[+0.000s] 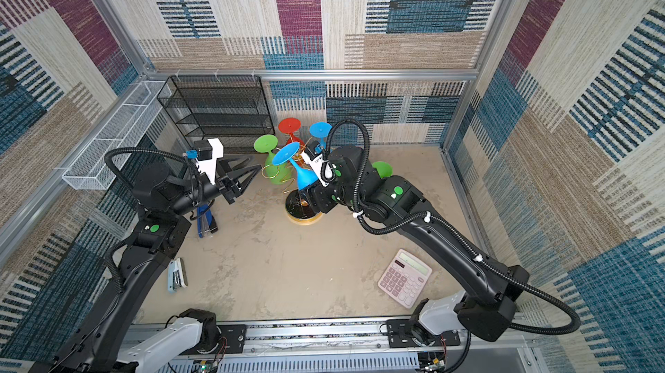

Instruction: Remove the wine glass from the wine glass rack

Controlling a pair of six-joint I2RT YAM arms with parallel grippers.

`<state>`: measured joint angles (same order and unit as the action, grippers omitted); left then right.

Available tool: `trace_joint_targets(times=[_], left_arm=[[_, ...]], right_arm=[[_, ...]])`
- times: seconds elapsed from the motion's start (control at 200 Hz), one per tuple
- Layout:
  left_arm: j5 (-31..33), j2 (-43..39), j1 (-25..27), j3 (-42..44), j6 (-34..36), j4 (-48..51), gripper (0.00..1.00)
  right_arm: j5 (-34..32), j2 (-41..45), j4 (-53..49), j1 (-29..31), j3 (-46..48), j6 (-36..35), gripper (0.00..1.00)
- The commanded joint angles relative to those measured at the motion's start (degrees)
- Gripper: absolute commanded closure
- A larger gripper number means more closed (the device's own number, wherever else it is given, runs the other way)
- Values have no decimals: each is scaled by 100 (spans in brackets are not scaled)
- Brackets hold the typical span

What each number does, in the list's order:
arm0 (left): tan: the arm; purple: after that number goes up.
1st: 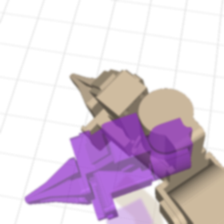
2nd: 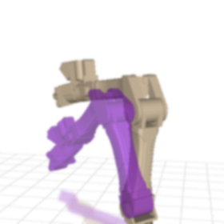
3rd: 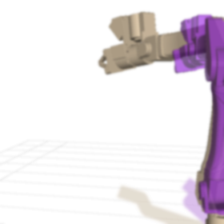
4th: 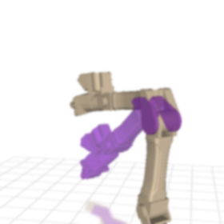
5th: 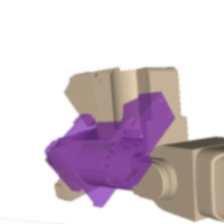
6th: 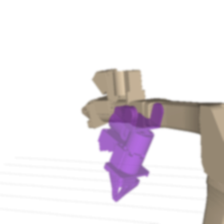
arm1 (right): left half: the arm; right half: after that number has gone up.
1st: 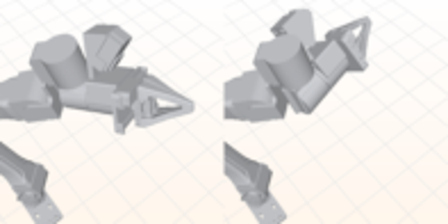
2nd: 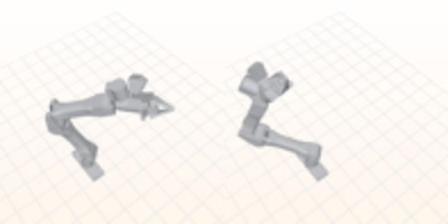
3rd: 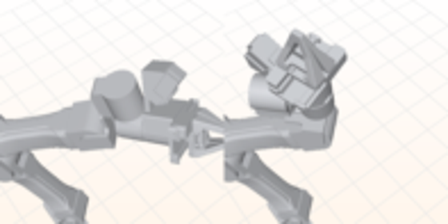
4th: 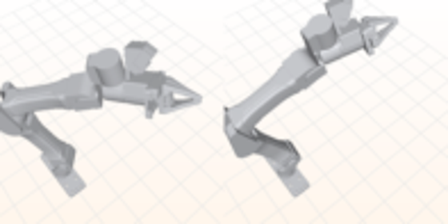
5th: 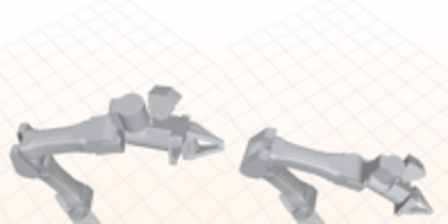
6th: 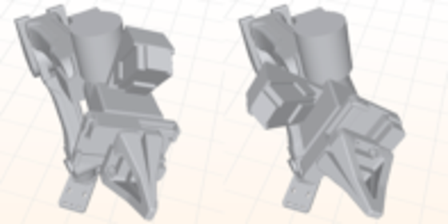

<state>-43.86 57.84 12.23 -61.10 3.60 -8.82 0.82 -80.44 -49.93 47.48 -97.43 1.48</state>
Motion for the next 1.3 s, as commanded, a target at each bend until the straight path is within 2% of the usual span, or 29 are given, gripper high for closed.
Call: trace_joint_targets(times=[0.0, 0.235, 0.841, 0.997, 1.177, 1.292], left_arm=[[-229, -3, 75, 159, 1468, -860, 57], [-84, 238, 295, 90, 2356, -1004, 57], [43, 684, 697, 17, 2811, -1083, 60], [275, 727, 771, -51, 2880, -1085, 68], [439, 755, 833, -104, 2892, -1079, 85], [516, 755, 875, -103, 2879, -1130, 100]], right_arm=[[-18, -127, -444, -47, -240, 89, 48], [171, -436, -557, -116, -464, 37, 49], [657, -672, -492, -117, -536, -59, 53], [753, -641, -485, -114, -497, -76, 53], [857, -596, -415, -109, -429, -89, 53], [885, -552, -344, -110, -400, -60, 51]])
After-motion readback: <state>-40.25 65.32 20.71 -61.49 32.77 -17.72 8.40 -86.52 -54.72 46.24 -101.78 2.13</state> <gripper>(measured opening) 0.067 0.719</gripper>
